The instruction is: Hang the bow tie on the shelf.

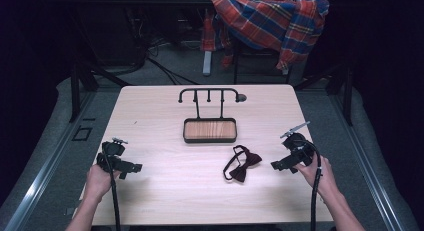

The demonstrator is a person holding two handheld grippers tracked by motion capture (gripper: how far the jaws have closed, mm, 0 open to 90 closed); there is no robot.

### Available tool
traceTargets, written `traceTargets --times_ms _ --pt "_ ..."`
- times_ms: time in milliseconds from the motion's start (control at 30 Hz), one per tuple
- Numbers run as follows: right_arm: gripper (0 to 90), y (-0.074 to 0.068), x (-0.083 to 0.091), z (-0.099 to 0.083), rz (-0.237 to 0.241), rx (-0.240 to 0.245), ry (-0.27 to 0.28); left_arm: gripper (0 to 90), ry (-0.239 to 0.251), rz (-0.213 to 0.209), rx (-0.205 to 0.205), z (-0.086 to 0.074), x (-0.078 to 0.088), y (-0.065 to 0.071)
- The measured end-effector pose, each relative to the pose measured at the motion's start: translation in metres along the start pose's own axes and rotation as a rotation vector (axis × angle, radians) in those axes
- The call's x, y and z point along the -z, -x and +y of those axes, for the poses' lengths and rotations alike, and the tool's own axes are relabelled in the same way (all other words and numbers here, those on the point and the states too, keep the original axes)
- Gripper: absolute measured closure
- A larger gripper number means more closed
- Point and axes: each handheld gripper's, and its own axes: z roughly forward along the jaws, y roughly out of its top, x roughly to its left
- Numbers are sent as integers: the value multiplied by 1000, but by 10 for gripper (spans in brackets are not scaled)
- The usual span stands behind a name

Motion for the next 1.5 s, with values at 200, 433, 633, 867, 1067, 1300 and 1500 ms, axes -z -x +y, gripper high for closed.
traceTargets --times_ms 200,433,633,867,1067,1300,1500 --pt "32 0 -2 1 -1 -3 -3 0 0 -3 -6 0 1 1" --pt "32 -2 -4 4 5 -10 9 0 4 -8 1 -1 3 1" --pt "43 -8 -7 9 16 11 9 0 -1 -12 3 -1 2 0" --pt "123 -16 -9 15 15 37 18 0 -7 -24 -4 1 0 1" --pt "142 -24 -13 25 18 61 22 0 -2 -26 5 1 0 0" --pt "146 -33 -18 38 35 96 12 0 -14 -33 0 1 -1 0" --pt "194 -45 -23 49 50 115 33 0 -17 -36 -2 1 -2 0"
